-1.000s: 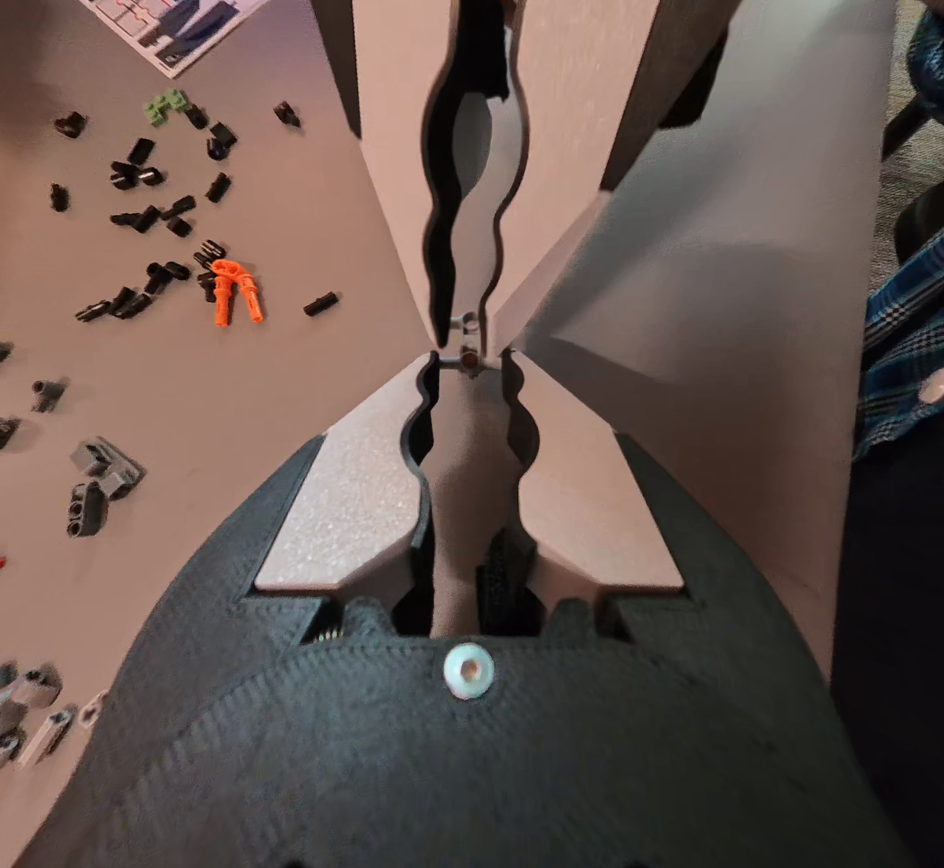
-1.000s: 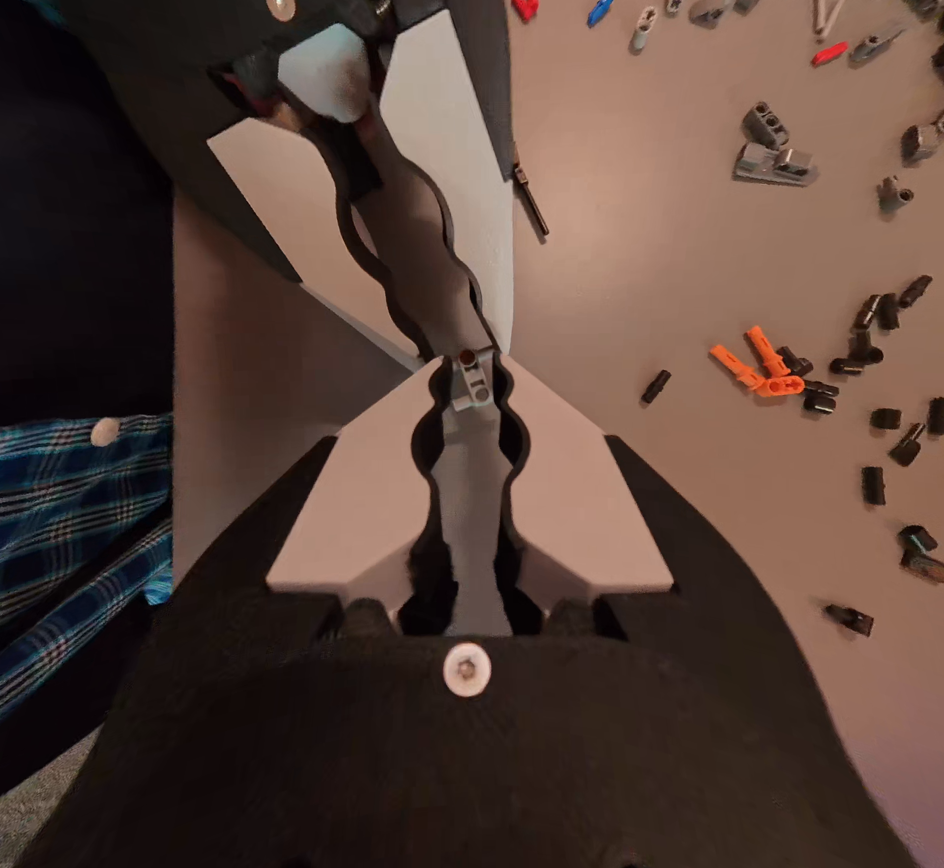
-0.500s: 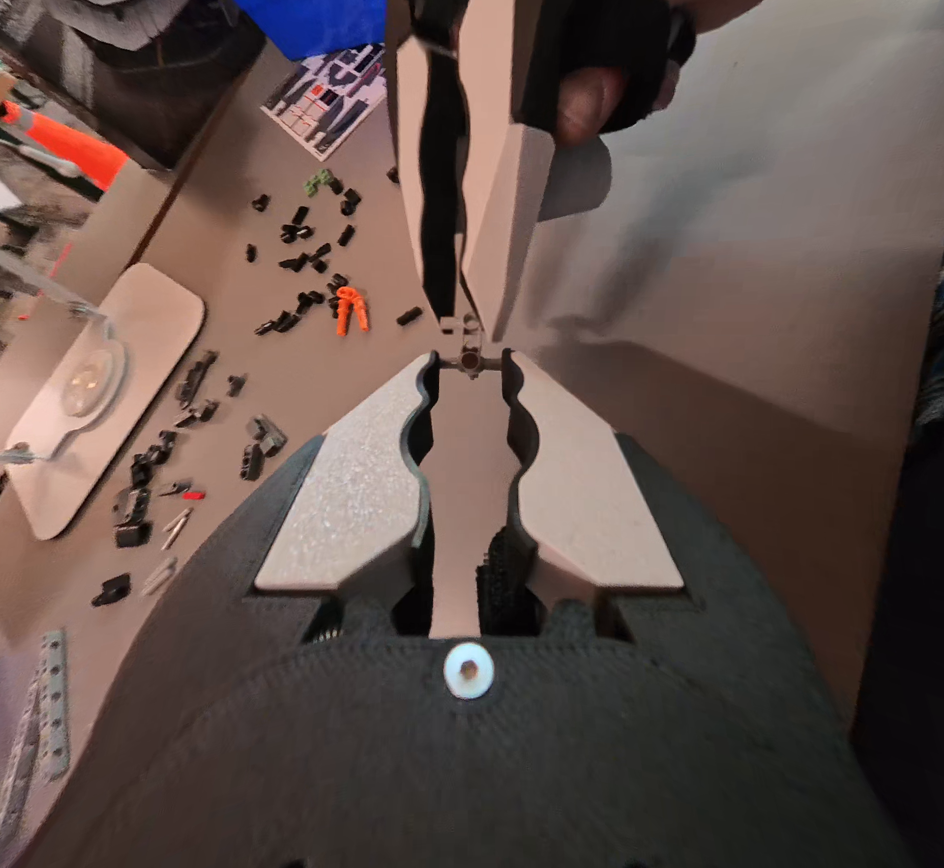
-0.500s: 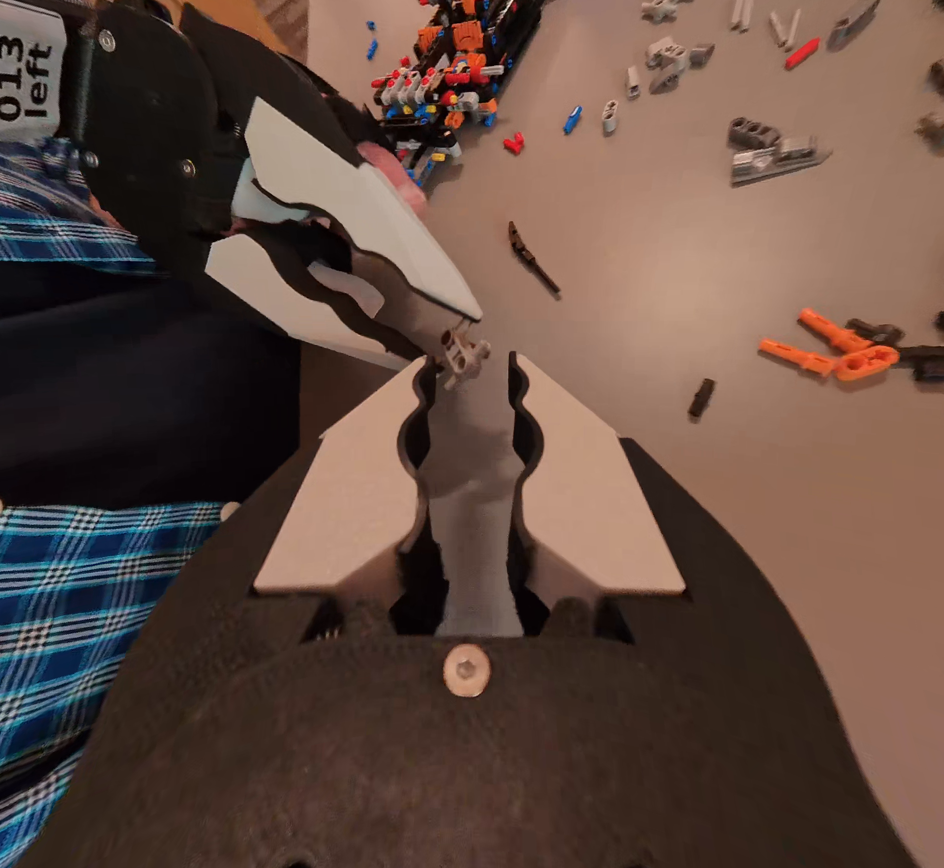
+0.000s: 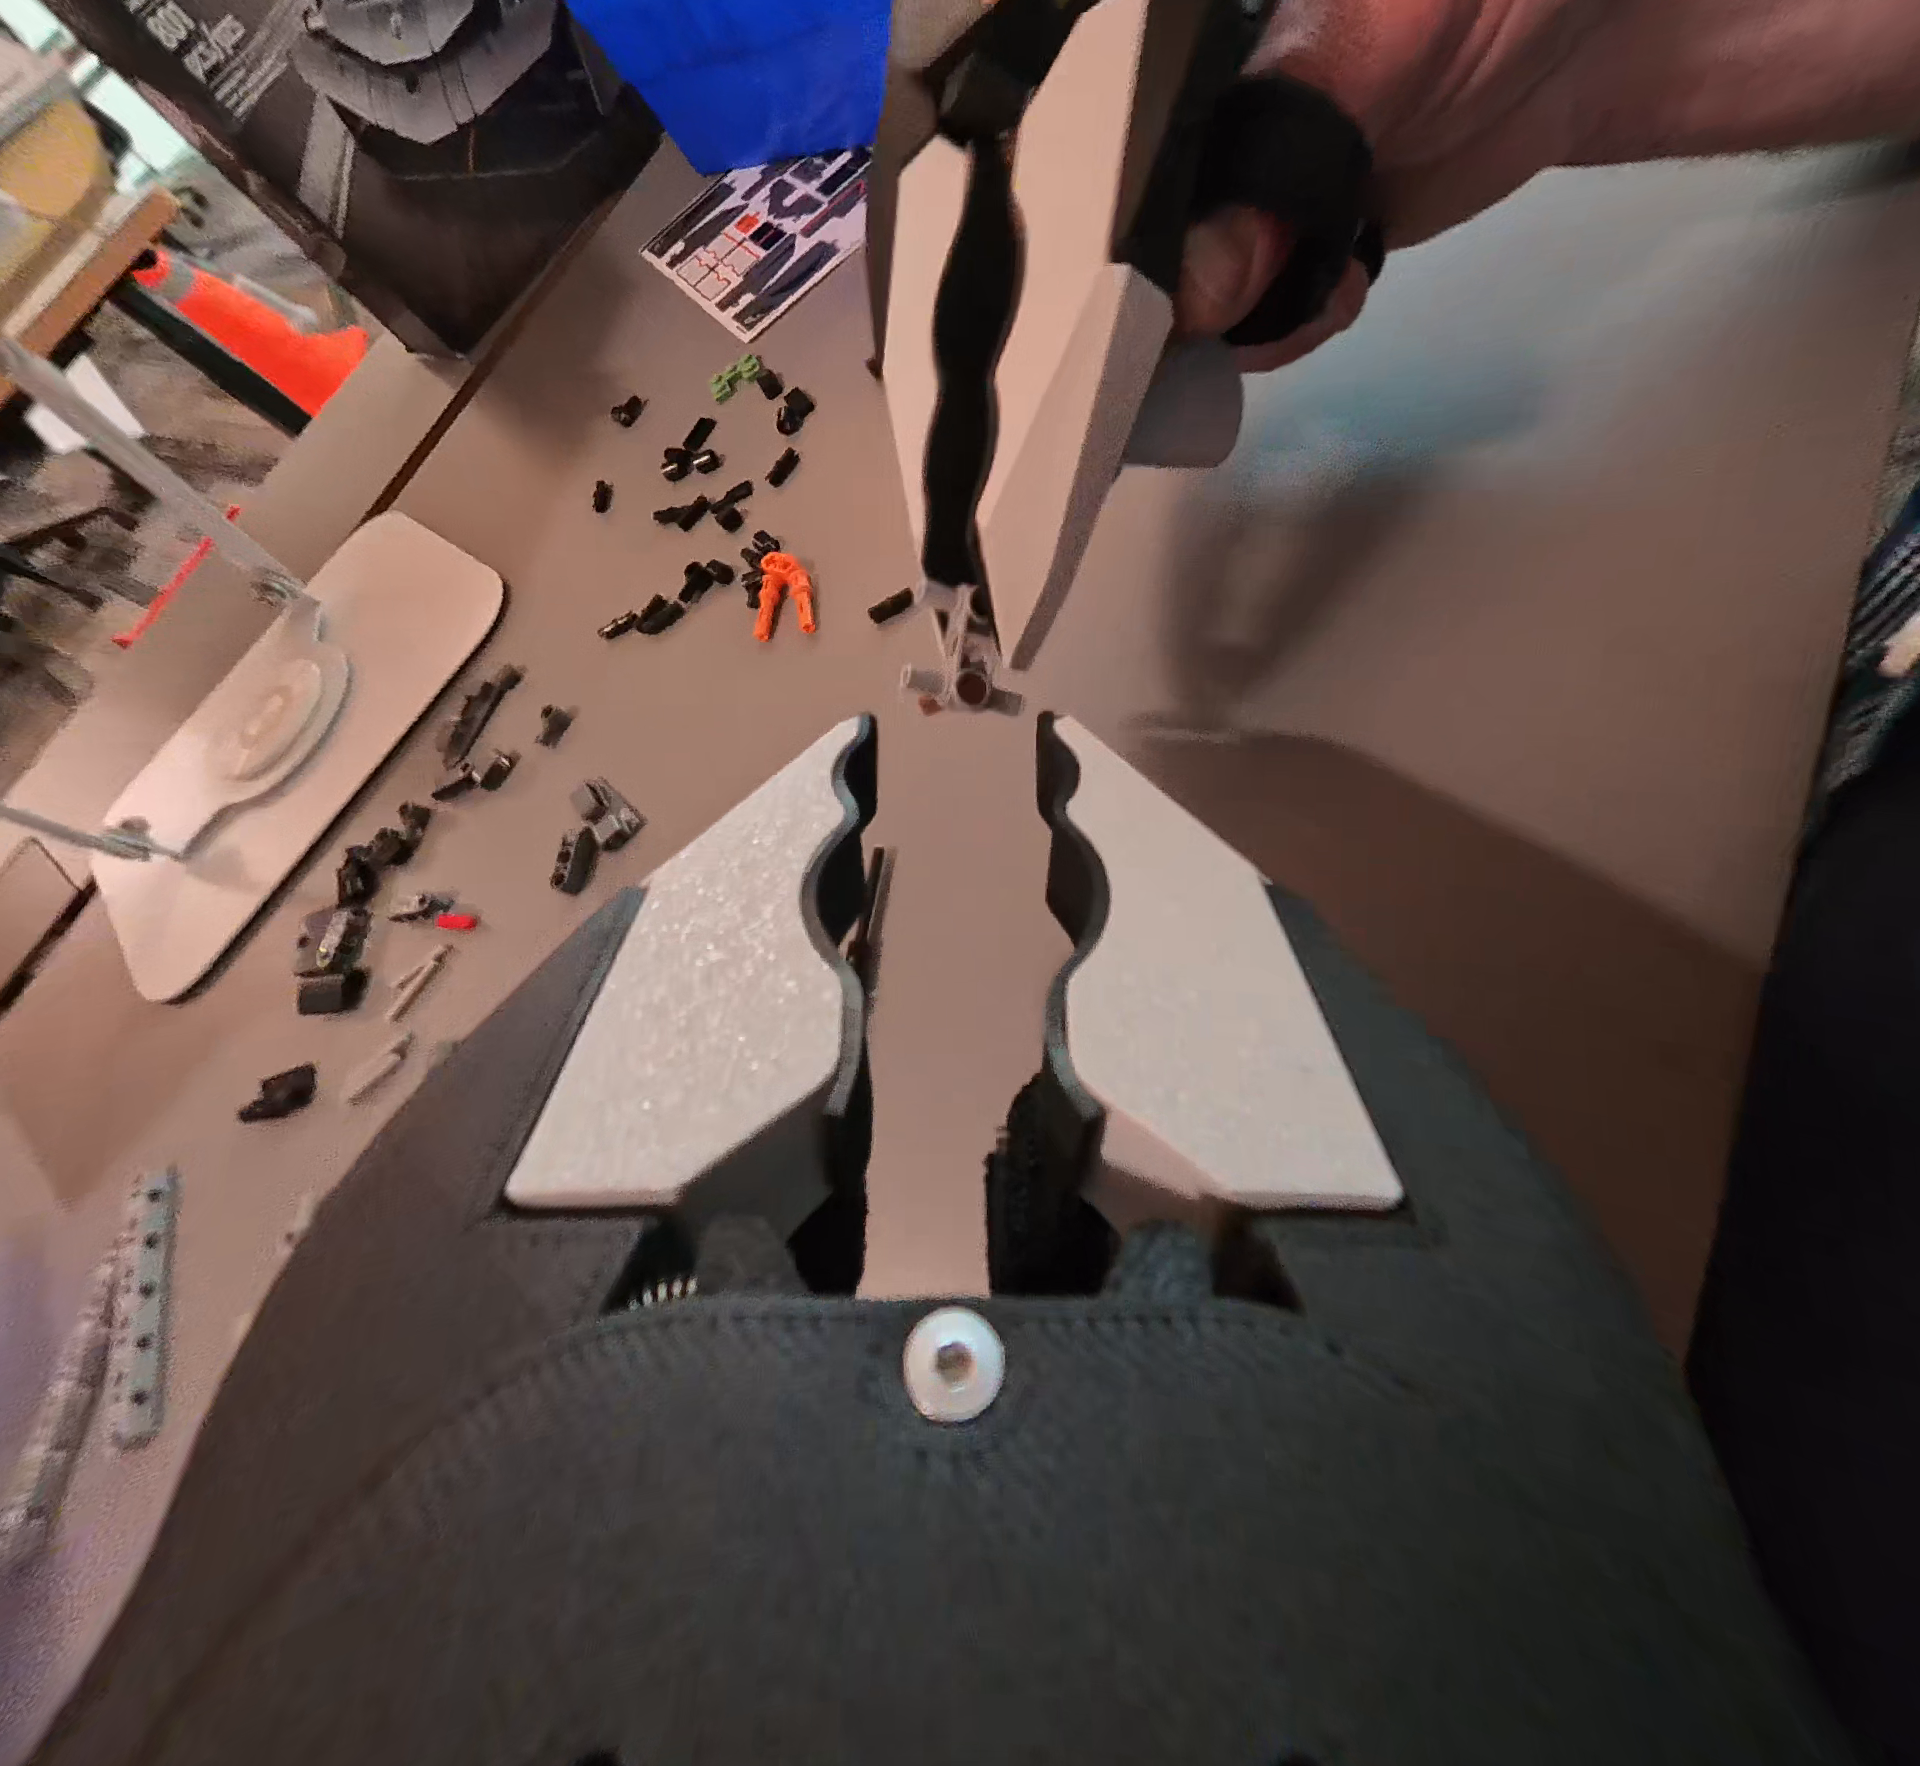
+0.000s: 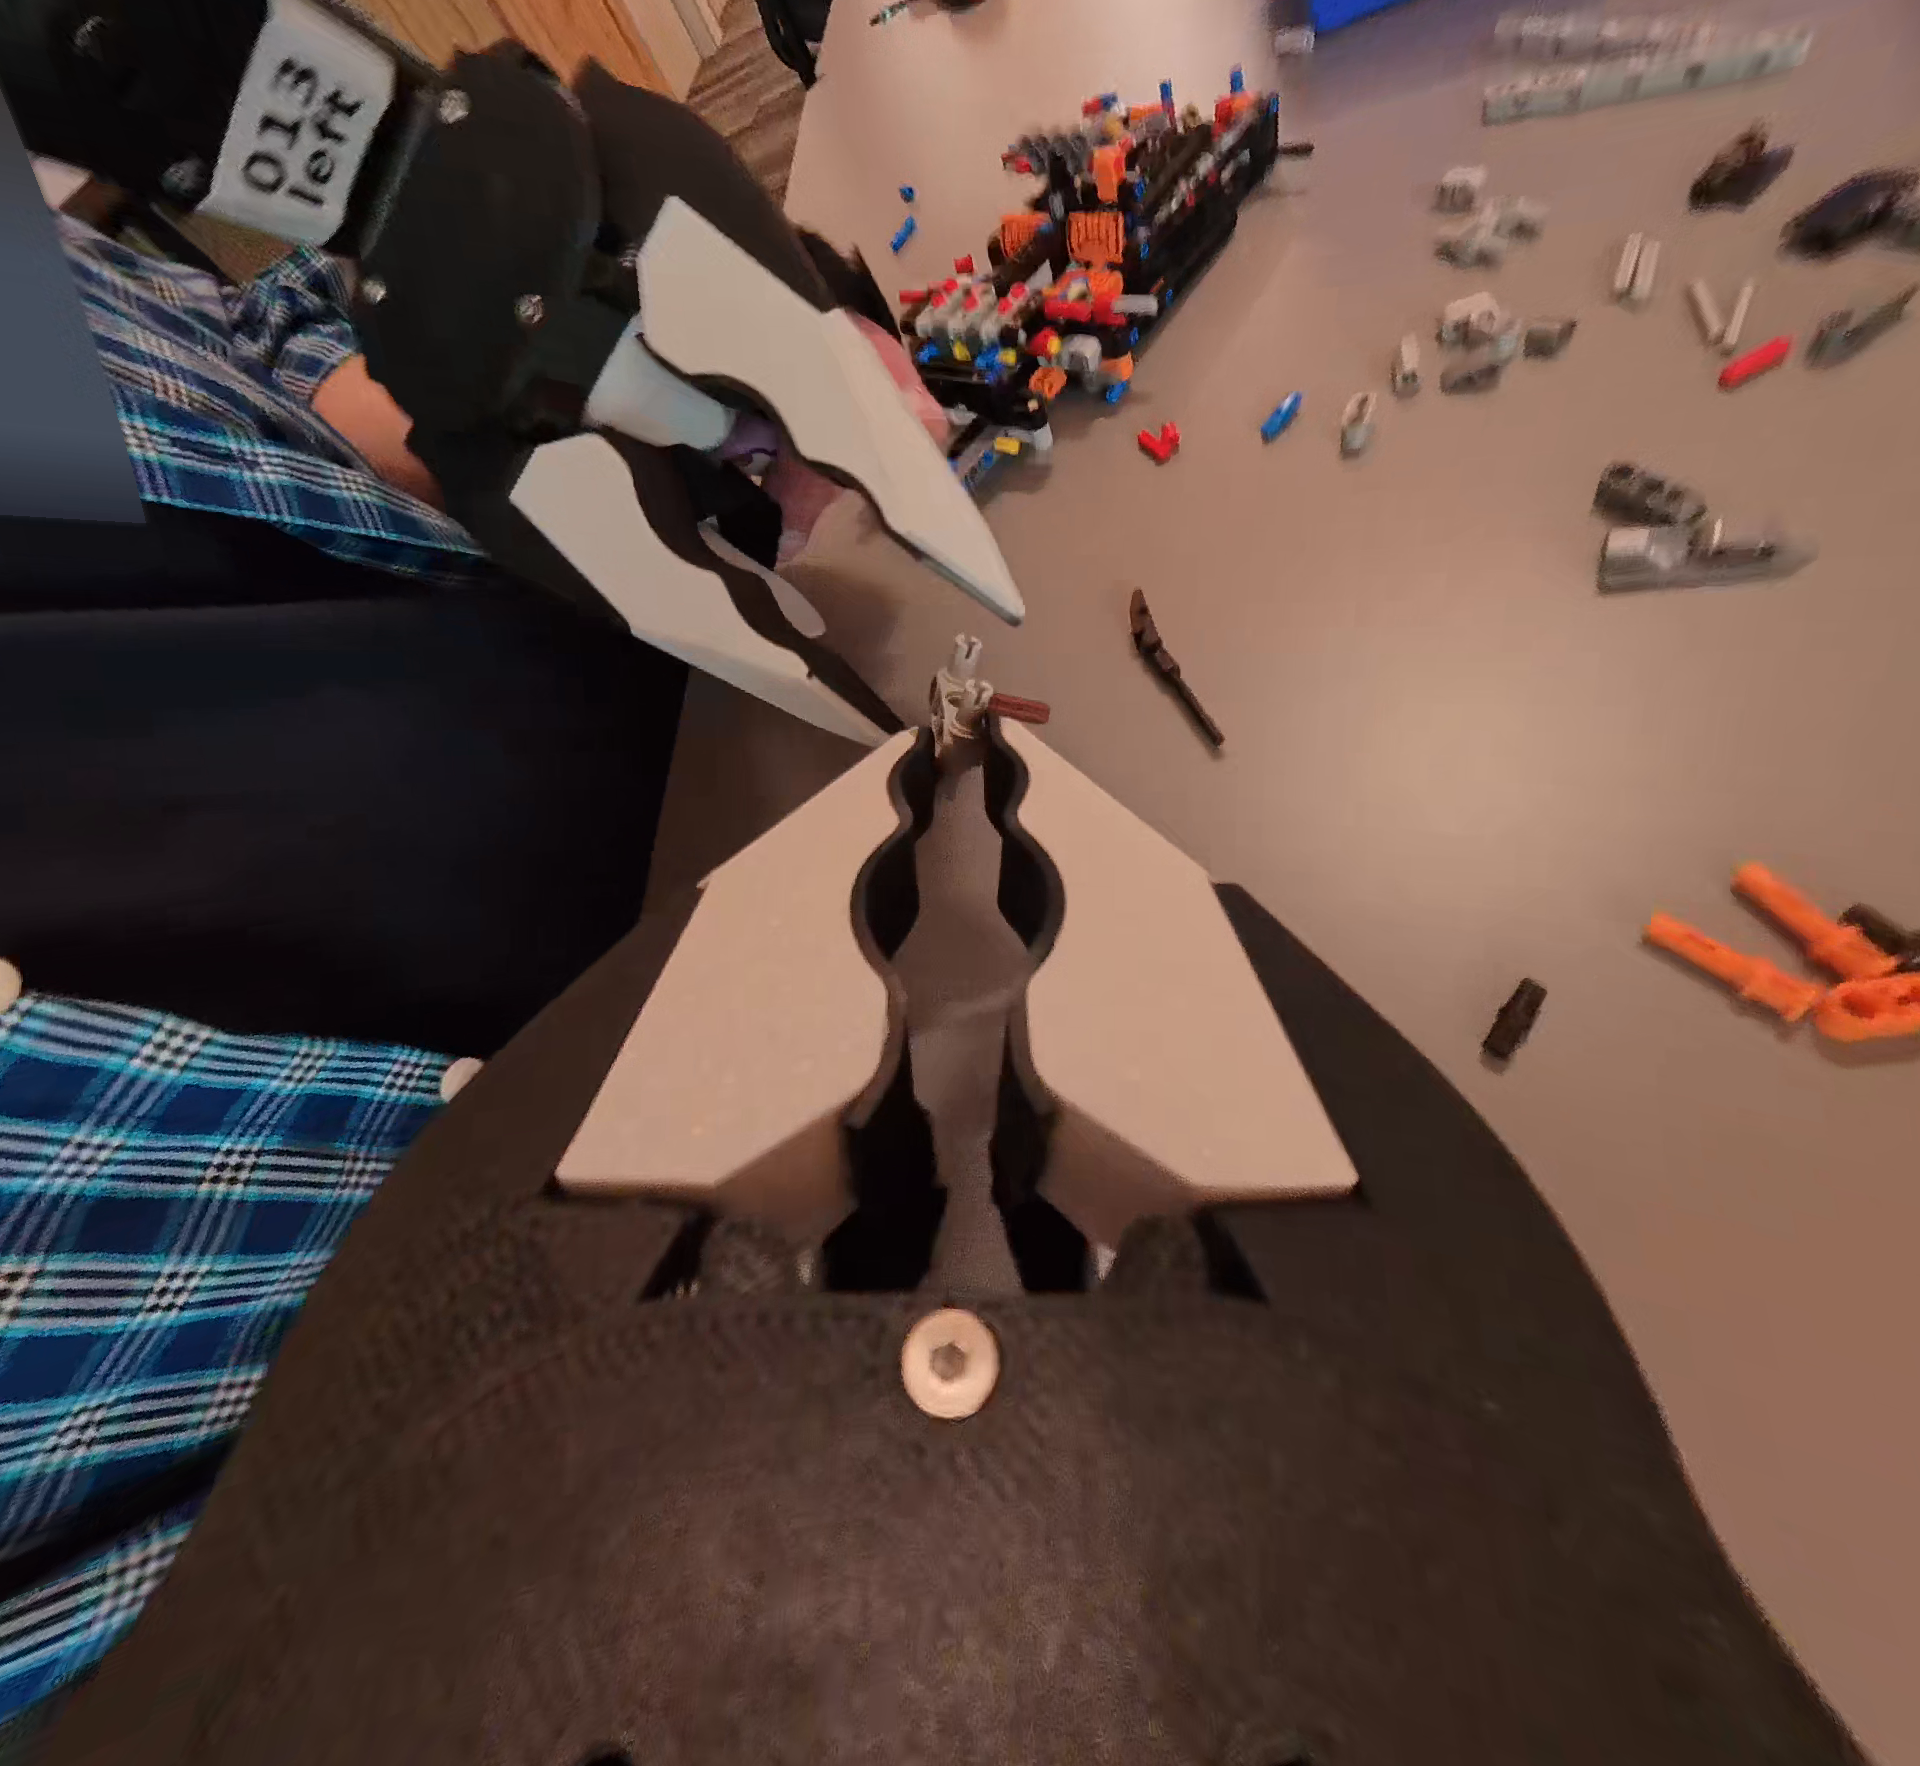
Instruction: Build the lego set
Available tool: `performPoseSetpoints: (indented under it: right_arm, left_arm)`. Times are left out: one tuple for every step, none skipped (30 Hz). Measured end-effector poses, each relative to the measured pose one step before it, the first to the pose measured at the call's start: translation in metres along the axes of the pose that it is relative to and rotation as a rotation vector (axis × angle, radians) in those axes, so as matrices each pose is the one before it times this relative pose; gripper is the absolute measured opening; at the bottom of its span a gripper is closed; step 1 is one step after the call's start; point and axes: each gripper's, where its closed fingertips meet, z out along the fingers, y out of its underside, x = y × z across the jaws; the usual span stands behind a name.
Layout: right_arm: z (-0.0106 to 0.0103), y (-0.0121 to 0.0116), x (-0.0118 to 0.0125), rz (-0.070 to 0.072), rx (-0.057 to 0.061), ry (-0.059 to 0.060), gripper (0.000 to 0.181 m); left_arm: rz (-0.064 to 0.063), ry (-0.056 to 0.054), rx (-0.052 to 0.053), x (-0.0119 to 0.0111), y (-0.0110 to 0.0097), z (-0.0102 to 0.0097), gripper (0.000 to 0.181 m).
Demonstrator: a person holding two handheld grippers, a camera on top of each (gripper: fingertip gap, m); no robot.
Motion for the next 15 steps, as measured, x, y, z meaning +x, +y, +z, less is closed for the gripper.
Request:
performPoseSetpoints:
  right_arm:
    - [-0.00106, -0.00360, -0.00218, -0.0398, 0.0157, 0.0026, 0.006]
    - [-0.00057, -0.00179, -0.00023, -0.0333, 0.0001, 0.0165, 0.006]
    - [0.00015, 0.00050, 0.00090, -0.0391, -0.0172, 0.0247, 0.006]
    - [0.00040, 0.00022, -0.00124, -0.0517, -0.0137, 0.0159, 0.006]
    - [0.00023, -0.00251, -0.00299, -0.0451, 0.0045, 0.0048, 0.006]
    - [0.00062, -0.00163, -0.00203, -0.0267, -0.0031, 0.0044, 0.006]
    - [0.00148, 0.00102, -0.00150, -0.0271, -0.0191, 0.0048, 0.006]
    - [0.00145, 0.00071, -0.00091, -0.0265, -0.0128, 0.0067, 0.006]
    - [0.00081, -0.00159, -0.00193, -0.0162, 0.0050, -0.0029, 0.006]
    - [0.00043, -0.00149, -0.00129, -0.0015, 0.0052, -0.0054, 0.006]
    - [0.00014, -0.00036, 0.00011, 0.0001, 0.0007, 0.0016, 0.006]
    - [0.00002, -0.00051, -0.00006, -0.0013, 0.0027, 0.0005, 0.005]
    - [-0.00016, -0.00055, -0.00033, 0.0001, 0.0040, -0.0008, 0.005]
    - [0.00000, -0.00018, -0.00007, 0.0039, 0.0015, -0.0006, 0.005]
    - [0.00013, -0.00057, -0.00009, 0.0064, 0.0054, -0.0004, 0.005]
  left_arm:
    - [-0.0336, 0.0125, 0.0143, -0.00082, -0.00037, -0.00325, 0.031]
    - [-0.0420, 0.0183, 0.0128, -0.00042, -0.00017, -0.00279, 0.031]
    - [-0.0510, 0.0260, 0.0098, 0.00041, 0.00021, -0.00211, 0.031]
    - [-0.0526, 0.0400, 0.0157, 0.00227, -0.00103, -0.00173, 0.031]
    - [-0.0503, 0.0348, 0.0194, 0.00195, -0.00168, -0.00133, 0.030]
    - [-0.0419, 0.0184, 0.0238, -0.00015, -0.00264, -0.00126, 0.029]
    - [-0.0296, 0.0145, 0.0234, -0.00012, -0.00269, -0.00120, 0.026]
    - [-0.0243, 0.0168, 0.0148, 0.00051, -0.00165, -0.00071, 0.022]
    - [-0.0198, 0.0108, 0.0103, 0.00010, -0.00097, -0.00040, 0.018]
    - [-0.0127, 0.0132, 0.0132, 0.00098, -0.00099, -0.00047, 0.014]
    - [-0.0087, 0.0149, 0.0063, 0.00193, -0.00011, 0.00004, 0.010]
    - [-0.0027, 0.0036, 0.0029, 0.00112, 0.00016, 0.00020, 0.008]
    - [0.0008, -0.0036, 0.0063, 0.00022, -0.00041, -0.00011, 0.008]
    - [-0.0015, -0.0002, 0.0028, 0.00009, -0.00004, -0.00015, 0.008]
    - [-0.0050, 0.0013, 0.0043, -0.00024, -0.00037, -0.00041, 0.008]
